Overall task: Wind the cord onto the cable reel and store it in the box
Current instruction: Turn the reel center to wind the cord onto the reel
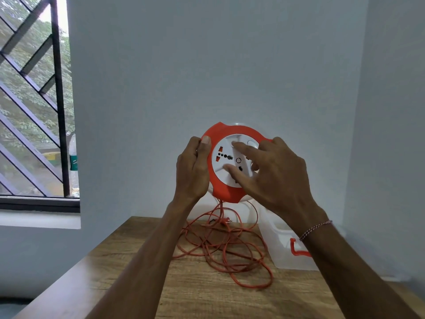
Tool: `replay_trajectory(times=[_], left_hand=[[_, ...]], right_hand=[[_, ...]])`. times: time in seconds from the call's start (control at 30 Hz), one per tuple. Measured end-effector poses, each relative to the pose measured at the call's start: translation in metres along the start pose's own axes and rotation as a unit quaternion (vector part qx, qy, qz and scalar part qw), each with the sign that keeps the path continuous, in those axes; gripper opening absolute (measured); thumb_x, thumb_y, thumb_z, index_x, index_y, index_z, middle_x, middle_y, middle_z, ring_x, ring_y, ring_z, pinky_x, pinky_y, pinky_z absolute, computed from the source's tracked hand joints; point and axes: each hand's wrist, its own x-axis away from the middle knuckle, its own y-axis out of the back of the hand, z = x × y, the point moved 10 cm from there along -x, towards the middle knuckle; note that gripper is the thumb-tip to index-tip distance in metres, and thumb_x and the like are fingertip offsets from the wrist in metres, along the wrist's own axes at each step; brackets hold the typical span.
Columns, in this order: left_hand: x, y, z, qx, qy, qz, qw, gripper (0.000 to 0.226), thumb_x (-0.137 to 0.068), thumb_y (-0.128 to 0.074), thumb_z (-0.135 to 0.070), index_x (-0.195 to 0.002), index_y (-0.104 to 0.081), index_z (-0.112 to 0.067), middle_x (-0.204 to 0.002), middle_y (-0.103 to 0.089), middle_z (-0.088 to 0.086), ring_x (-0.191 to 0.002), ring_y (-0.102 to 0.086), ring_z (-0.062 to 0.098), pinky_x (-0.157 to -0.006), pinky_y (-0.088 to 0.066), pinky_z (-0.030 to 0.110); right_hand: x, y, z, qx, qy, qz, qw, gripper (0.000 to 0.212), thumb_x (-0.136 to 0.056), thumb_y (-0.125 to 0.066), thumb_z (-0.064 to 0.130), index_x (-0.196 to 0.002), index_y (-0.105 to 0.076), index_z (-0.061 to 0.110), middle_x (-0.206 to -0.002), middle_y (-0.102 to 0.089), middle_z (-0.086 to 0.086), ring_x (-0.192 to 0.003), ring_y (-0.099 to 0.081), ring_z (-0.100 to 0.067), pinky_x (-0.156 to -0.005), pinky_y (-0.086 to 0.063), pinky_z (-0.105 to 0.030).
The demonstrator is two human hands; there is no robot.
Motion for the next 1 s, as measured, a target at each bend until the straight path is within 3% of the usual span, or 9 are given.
replay_trajectory(times=[0.13, 0.27, 0.37, 0.53, 0.67, 0.83, 1.0], left_hand=[[-0.001, 0.002, 0.001, -0.004, 0.000, -0.004, 1.000, 0.028, -0.102, -0.039, -0.040, -0.093, -0.056, -0.021, -0.080, -0.068, 0.001, -0.069, -0.068, 0.024, -0.060, -0.059, 0.038], [-0.001, 0.000, 0.002, -0.010, -0.004, -0.001, 1.000, 0.026, -0.101, -0.038, -0.043, -0.094, -0.056, -0.025, -0.078, -0.067, -0.007, -0.069, -0.068, 0.016, -0.060, -0.059, 0.031], [0.000, -0.001, 0.001, -0.013, -0.003, 0.003, 1.000, 0.030, -0.100, -0.038, -0.044, -0.097, -0.057, -0.021, -0.079, -0.068, -0.008, -0.070, -0.069, 0.014, -0.063, -0.061, 0.033], [0.002, -0.002, 0.001, -0.010, -0.001, 0.006, 1.000, 0.037, -0.098, -0.037, -0.047, -0.099, -0.058, -0.016, -0.085, -0.069, 0.004, -0.072, -0.069, 0.026, -0.066, -0.061, 0.049], [0.003, -0.002, 0.002, -0.004, 0.007, 0.012, 1.000, 0.035, -0.098, -0.039, -0.046, -0.101, -0.058, -0.017, -0.086, -0.070, -0.001, -0.071, -0.071, 0.020, -0.066, -0.062, 0.044], [0.003, -0.003, 0.002, -0.014, 0.005, 0.010, 1.000, 0.036, -0.098, -0.038, -0.047, -0.100, -0.057, -0.016, -0.083, -0.069, -0.002, -0.070, -0.070, 0.019, -0.065, -0.062, 0.043], [0.003, -0.003, 0.002, -0.021, 0.010, 0.006, 1.000, 0.035, -0.098, -0.037, -0.046, -0.100, -0.057, -0.018, -0.087, -0.069, 0.003, -0.073, -0.069, 0.025, -0.068, -0.061, 0.049]], right_hand=[[-0.003, 0.006, 0.010, -0.034, 0.090, 0.001, 0.995, 0.023, -0.081, -0.073, 0.023, -0.103, -0.073, 0.021, -0.106, -0.067, -0.007, -0.094, -0.052, -0.021, -0.065, -0.054, -0.031], [0.001, -0.013, 0.015, -0.014, 0.105, 0.118, 0.987, 0.047, -0.064, -0.087, 0.013, -0.105, -0.074, 0.030, -0.137, -0.053, -0.007, -0.118, -0.043, -0.028, -0.081, -0.054, -0.046], [0.006, -0.021, 0.020, 0.020, 0.107, 0.154, 0.982, 0.058, -0.063, -0.088, 0.016, -0.114, -0.069, 0.036, -0.142, -0.048, -0.007, -0.124, -0.040, -0.032, -0.088, -0.051, -0.050], [0.005, -0.020, 0.017, 0.063, 0.098, 0.119, 0.986, 0.065, -0.061, -0.088, 0.028, -0.121, -0.064, 0.039, -0.124, -0.058, -0.012, -0.108, -0.050, -0.033, -0.080, -0.051, -0.044], [0.006, -0.016, 0.006, 0.072, 0.065, 0.070, 0.993, 0.061, -0.072, -0.075, 0.038, -0.130, -0.055, 0.041, -0.109, -0.062, -0.011, -0.094, -0.054, -0.027, -0.074, -0.050, -0.038], [0.002, -0.009, -0.004, 0.027, -0.018, 0.043, 0.999, 0.064, -0.080, -0.052, 0.071, -0.132, -0.056, 0.033, -0.101, -0.074, -0.004, -0.085, -0.069, -0.023, -0.075, -0.055, -0.035], [0.000, -0.006, -0.005, 0.008, -0.024, 0.044, 0.999, 0.059, -0.085, -0.045, 0.068, -0.128, -0.060, 0.030, -0.096, -0.075, 0.000, -0.082, -0.070, -0.020, -0.074, -0.056, -0.033]])
